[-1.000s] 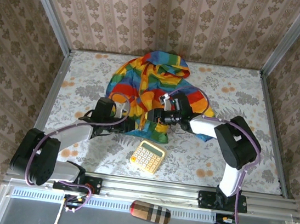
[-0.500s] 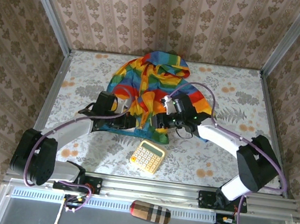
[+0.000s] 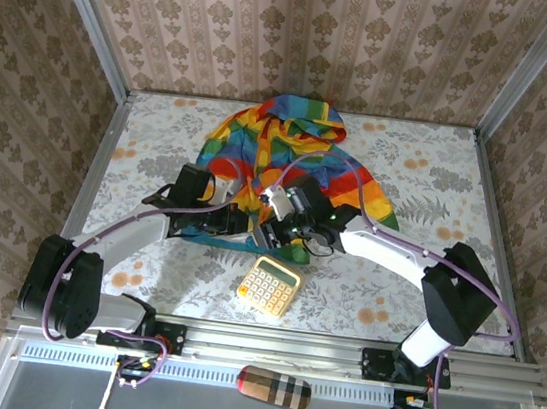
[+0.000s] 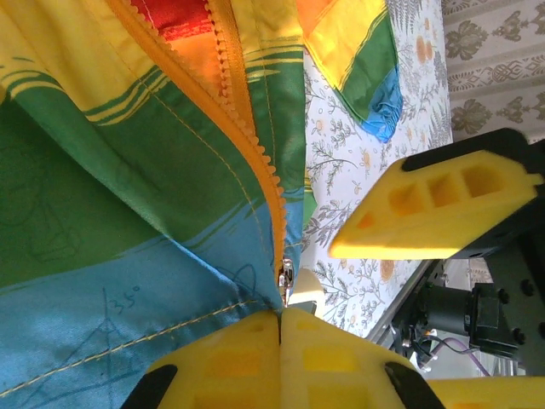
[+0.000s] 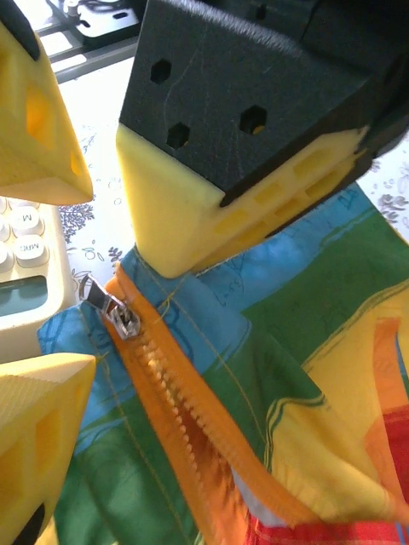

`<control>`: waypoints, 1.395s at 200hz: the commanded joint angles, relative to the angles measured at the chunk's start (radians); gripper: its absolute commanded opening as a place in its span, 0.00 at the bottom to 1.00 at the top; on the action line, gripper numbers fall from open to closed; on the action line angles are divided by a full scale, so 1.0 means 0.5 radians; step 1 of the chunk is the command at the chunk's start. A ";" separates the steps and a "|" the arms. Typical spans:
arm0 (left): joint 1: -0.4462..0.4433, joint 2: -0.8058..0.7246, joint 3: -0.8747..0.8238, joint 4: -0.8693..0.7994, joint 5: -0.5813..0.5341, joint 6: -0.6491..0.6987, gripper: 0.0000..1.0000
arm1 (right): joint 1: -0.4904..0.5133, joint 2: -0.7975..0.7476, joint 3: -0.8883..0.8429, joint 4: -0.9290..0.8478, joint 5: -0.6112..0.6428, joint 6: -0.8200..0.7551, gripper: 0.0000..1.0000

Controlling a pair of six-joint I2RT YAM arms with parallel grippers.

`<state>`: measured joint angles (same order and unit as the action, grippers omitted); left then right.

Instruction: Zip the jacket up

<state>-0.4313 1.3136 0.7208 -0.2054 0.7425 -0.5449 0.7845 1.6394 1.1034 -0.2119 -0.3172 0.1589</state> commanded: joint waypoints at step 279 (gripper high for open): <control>0.029 -0.019 0.016 -0.031 0.156 0.083 0.00 | 0.004 0.212 0.041 0.076 0.076 -0.387 0.18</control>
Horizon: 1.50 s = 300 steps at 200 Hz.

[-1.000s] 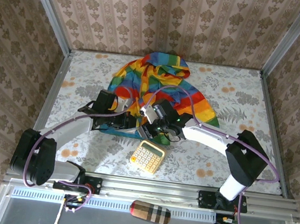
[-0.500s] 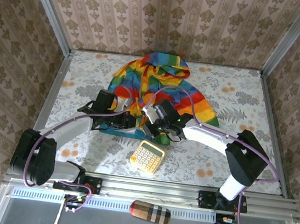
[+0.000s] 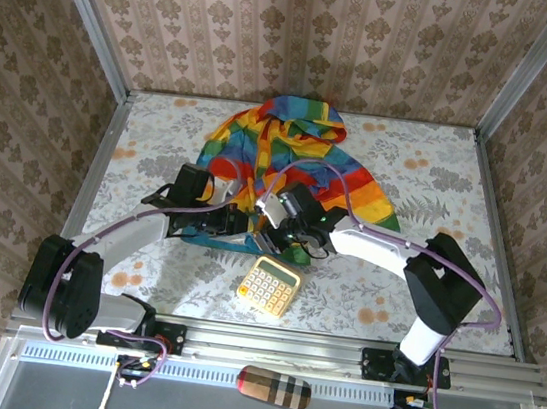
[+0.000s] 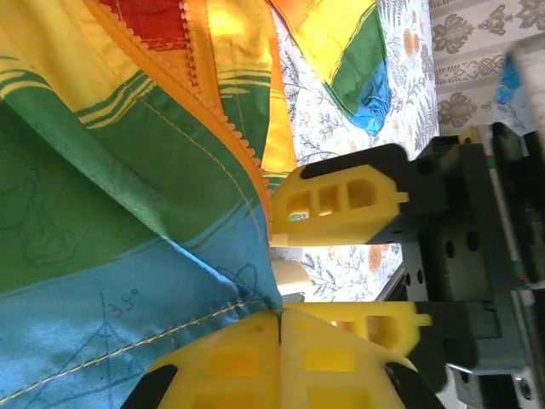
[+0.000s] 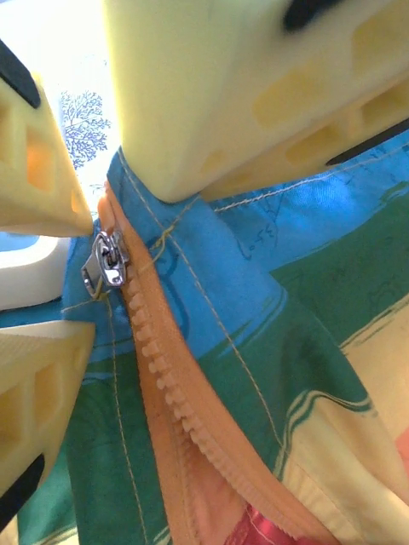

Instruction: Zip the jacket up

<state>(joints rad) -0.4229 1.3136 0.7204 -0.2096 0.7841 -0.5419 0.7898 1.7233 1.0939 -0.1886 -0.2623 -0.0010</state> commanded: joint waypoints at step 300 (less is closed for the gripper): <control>0.051 0.079 0.030 -0.087 0.187 0.167 0.00 | 0.050 -0.135 -0.313 0.599 0.074 -0.360 0.07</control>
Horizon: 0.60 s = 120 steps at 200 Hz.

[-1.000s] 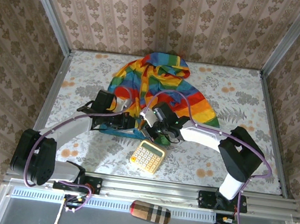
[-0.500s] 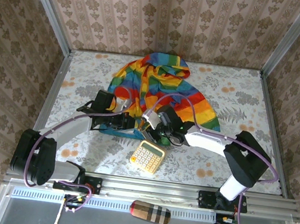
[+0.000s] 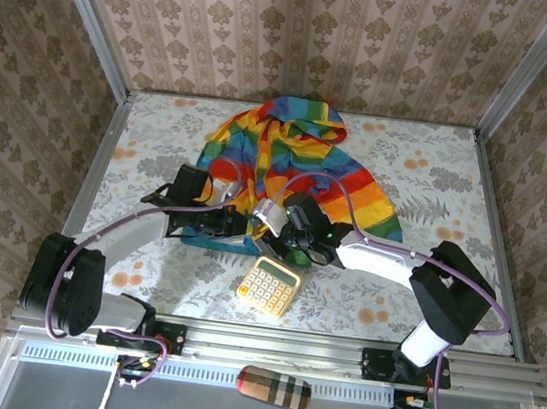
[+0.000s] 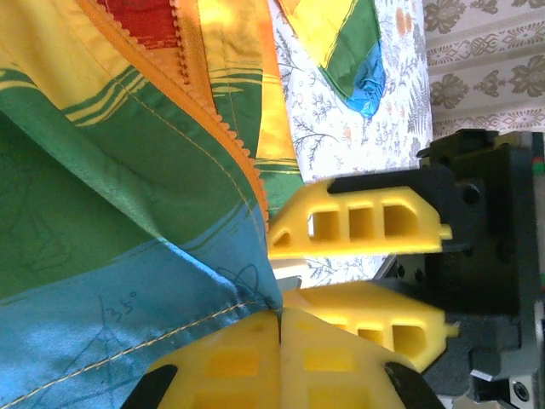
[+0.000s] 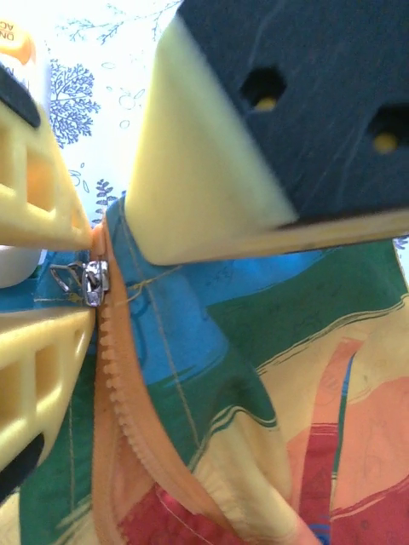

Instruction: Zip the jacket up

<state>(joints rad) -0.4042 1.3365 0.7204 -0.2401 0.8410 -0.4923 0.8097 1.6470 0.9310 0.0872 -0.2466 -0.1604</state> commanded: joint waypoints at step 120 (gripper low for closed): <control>0.011 0.072 0.112 -0.089 0.069 0.106 0.00 | 0.002 -0.035 -0.095 0.145 0.118 -0.074 0.00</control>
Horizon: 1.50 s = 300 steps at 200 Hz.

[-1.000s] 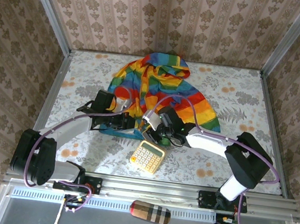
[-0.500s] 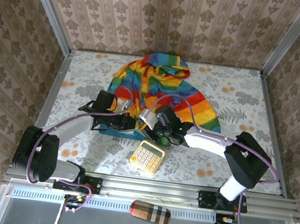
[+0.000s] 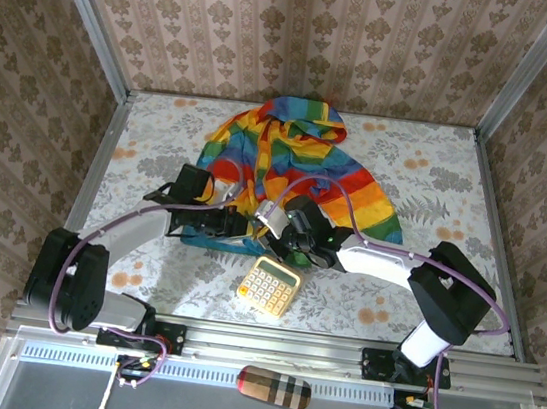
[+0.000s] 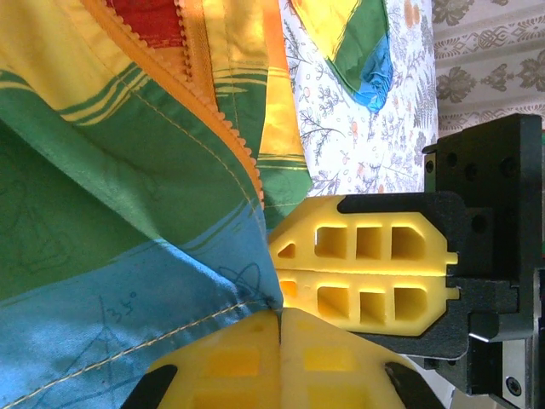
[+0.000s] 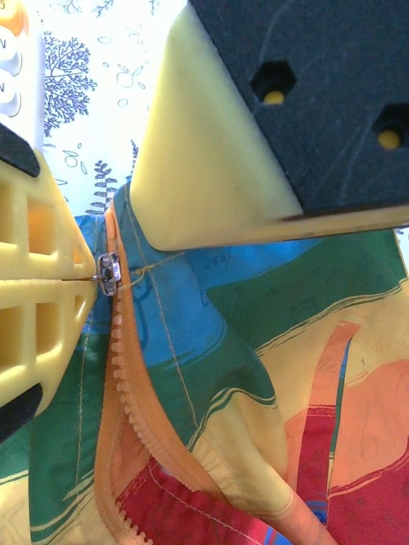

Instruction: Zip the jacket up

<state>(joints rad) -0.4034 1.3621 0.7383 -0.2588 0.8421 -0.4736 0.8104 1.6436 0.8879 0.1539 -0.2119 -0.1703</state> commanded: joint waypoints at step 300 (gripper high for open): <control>-0.095 0.065 -0.020 0.005 -0.218 -0.018 0.30 | -0.001 0.088 0.138 -0.073 -0.061 0.150 0.00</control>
<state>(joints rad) -0.4431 1.3857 0.7437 -0.2459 0.7708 -0.4782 0.8104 1.6886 0.9257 0.1314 -0.2466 -0.1238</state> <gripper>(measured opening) 0.363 0.018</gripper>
